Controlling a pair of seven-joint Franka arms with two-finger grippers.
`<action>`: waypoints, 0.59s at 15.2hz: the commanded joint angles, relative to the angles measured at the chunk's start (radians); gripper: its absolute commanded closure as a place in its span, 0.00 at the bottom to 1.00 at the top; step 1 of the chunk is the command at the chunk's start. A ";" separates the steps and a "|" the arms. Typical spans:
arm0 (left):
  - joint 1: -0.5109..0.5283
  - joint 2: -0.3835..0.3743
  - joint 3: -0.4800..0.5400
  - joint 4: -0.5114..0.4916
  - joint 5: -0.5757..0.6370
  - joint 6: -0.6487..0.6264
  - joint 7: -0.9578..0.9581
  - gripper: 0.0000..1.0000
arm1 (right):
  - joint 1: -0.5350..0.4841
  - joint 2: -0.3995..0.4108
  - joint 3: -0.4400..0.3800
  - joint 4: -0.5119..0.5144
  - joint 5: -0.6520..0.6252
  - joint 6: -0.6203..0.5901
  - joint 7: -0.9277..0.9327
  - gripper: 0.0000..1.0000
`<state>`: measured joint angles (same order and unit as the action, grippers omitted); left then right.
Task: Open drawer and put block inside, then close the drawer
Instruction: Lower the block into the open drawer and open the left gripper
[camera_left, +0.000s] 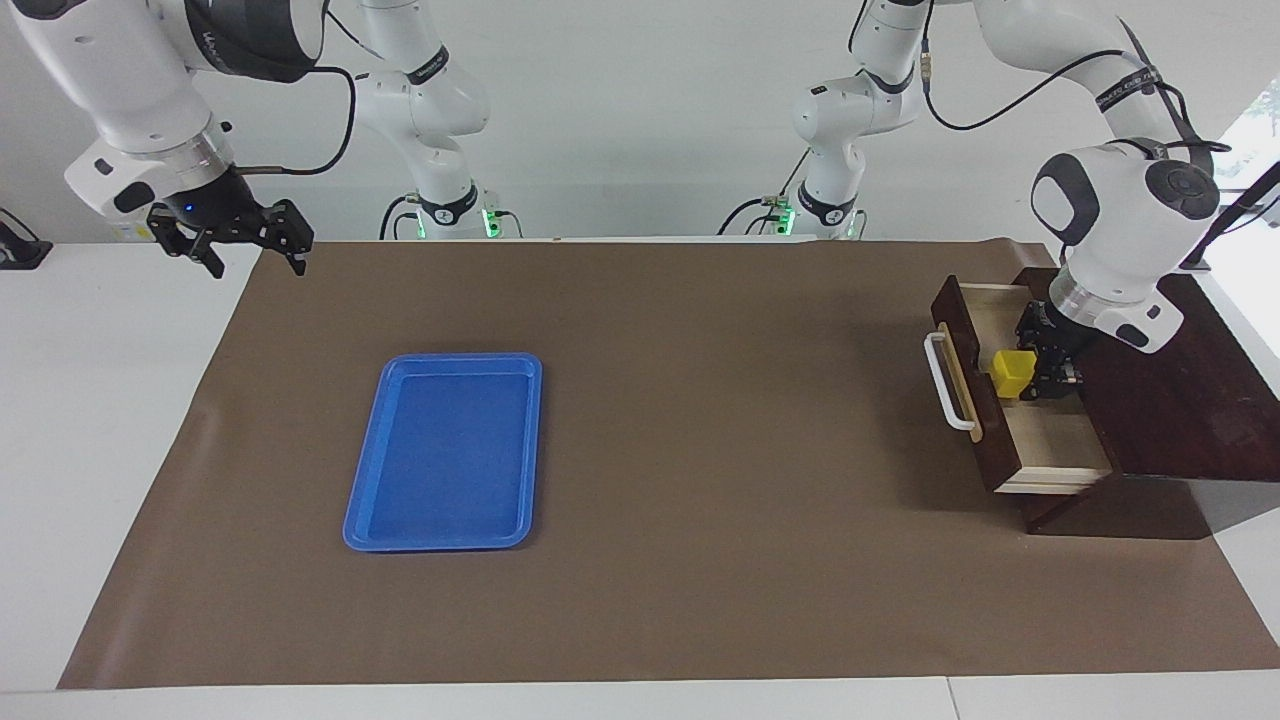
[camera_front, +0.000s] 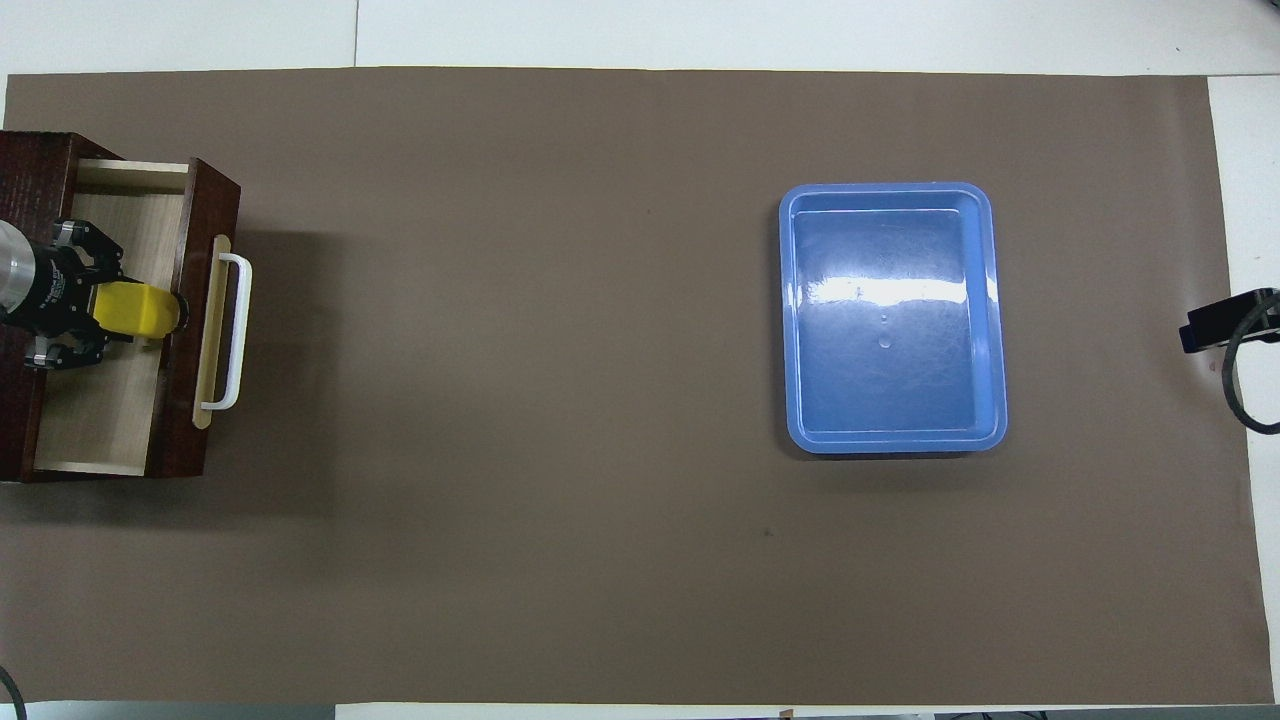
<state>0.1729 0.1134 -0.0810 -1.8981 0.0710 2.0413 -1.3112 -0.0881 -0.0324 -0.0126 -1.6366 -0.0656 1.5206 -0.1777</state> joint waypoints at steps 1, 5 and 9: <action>-0.001 -0.009 0.004 -0.021 0.010 0.020 0.012 1.00 | -0.022 -0.007 0.028 0.003 0.039 -0.023 0.032 0.00; 0.000 -0.009 0.004 -0.033 0.010 0.031 0.027 1.00 | -0.021 -0.011 0.028 -0.002 0.043 -0.019 0.054 0.00; 0.004 -0.017 0.006 -0.059 0.010 0.074 0.026 0.85 | -0.018 -0.012 0.028 -0.002 0.027 -0.016 0.050 0.00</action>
<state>0.1740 0.1154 -0.0798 -1.9229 0.0710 2.0774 -1.2978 -0.0881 -0.0324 0.0009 -1.6363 -0.0366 1.5123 -0.1355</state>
